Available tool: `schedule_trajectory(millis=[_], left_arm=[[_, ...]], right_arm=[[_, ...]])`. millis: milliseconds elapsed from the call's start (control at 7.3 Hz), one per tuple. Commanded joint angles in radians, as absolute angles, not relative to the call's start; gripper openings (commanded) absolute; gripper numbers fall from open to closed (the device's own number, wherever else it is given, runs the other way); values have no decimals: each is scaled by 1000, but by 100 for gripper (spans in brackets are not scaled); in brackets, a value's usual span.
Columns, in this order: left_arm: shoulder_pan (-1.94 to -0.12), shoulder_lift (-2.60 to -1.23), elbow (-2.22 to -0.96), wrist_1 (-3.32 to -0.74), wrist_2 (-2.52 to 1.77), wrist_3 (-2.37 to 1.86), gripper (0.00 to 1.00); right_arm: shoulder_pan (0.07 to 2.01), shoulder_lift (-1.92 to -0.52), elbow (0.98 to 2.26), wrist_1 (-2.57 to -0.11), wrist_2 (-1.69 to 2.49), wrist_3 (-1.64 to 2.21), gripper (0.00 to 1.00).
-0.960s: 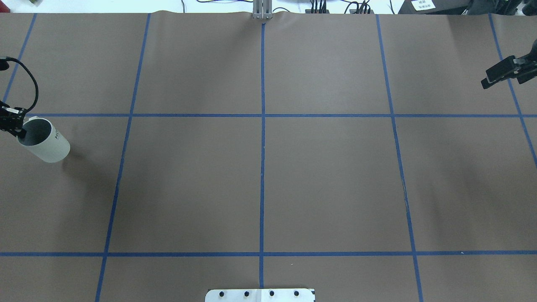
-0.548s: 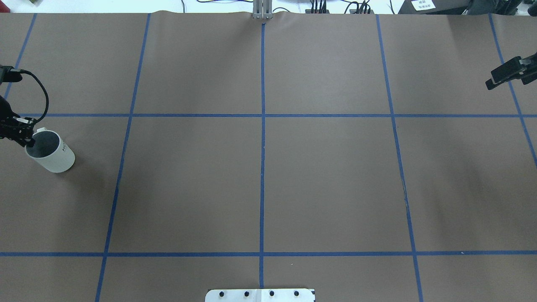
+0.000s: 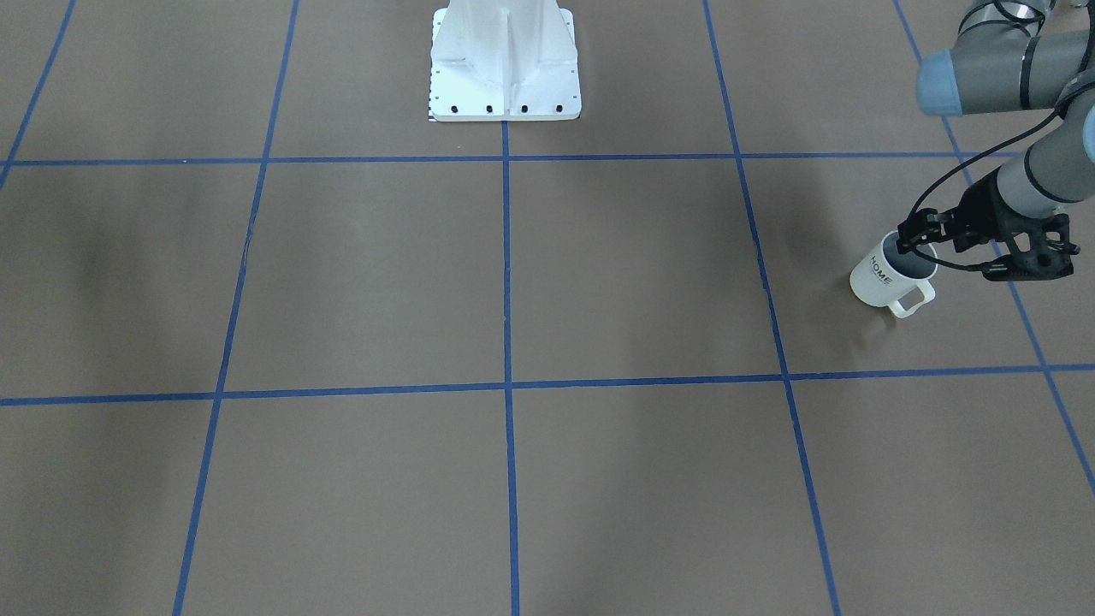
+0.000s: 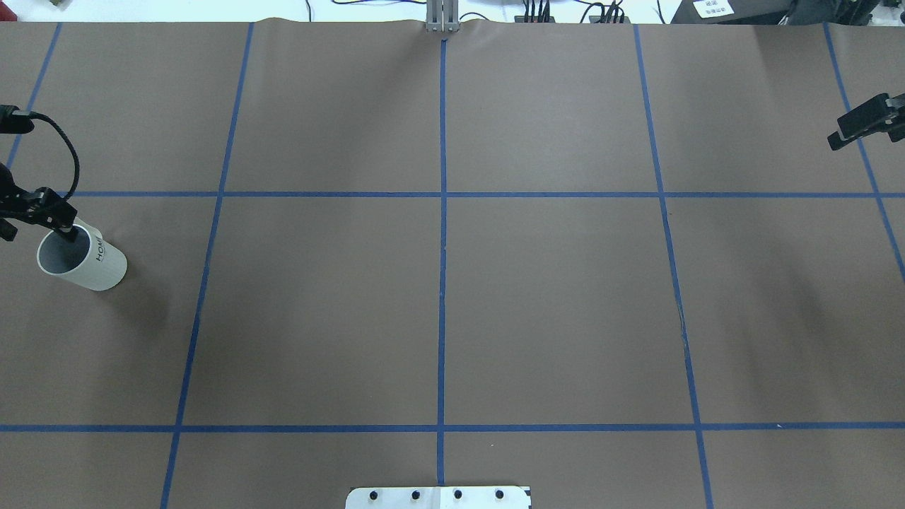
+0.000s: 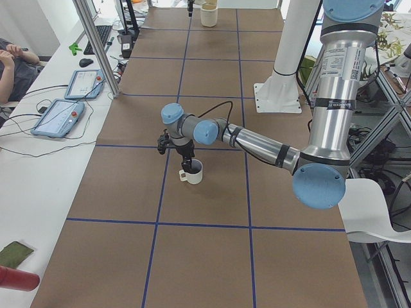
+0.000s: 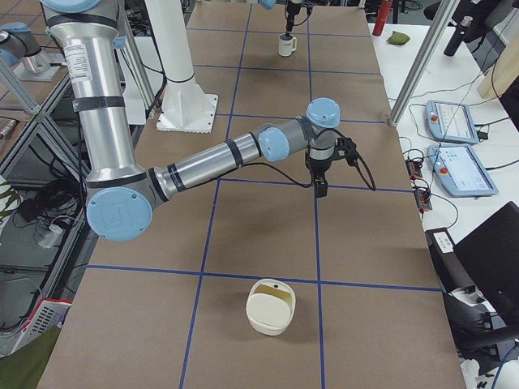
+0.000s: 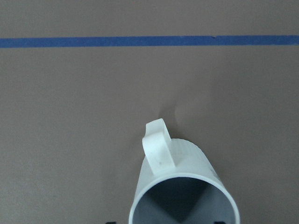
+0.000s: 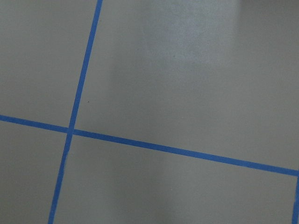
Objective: Left arm hands cup to right arm to dump lemon
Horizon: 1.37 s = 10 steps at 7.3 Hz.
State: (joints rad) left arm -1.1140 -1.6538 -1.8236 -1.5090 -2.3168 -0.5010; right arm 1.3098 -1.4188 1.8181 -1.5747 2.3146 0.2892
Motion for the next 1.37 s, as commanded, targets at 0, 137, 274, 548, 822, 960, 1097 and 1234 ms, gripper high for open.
schedule_trajectory(millis=[0, 137, 274, 548, 822, 960, 1097, 1234], left_arm=[[-1230, -1641, -1888, -1488, -2315, -403, 100], [-1305, -1635, -1879, -1483, -2310, -239, 100], [-1366, -1617, -1870, -1486, -2309, -144, 100], [-1391, -1603, -1848, -1499, -2307, -237, 100], [-1399, -1578, -1813, -1499, -2306, -236, 100], [-1463, -1580, -1793, -1497, -2313, -194, 100], [-1497, -1580, -1778, -1483, -2313, -69, 100], [-1497, -1580, -1751, -1489, -2306, -16, 100]], right_arm=[[1351, -1448, 1798, -1574, 2318, 210, 100], [1373, -1472, 1798, -1574, 2319, 190, 100], [1393, -1532, 1805, -1559, 2306, 129, 100], [1437, -1618, 1807, -1455, 2299, 132, 100], [1453, -1672, 1761, -1437, 2283, 133, 100], [1456, -1672, 1744, -1437, 2290, 133, 100], [1468, -1672, 1744, -1439, 2299, 133, 100], [1506, -1675, 1735, -1442, 2356, 132, 100]])
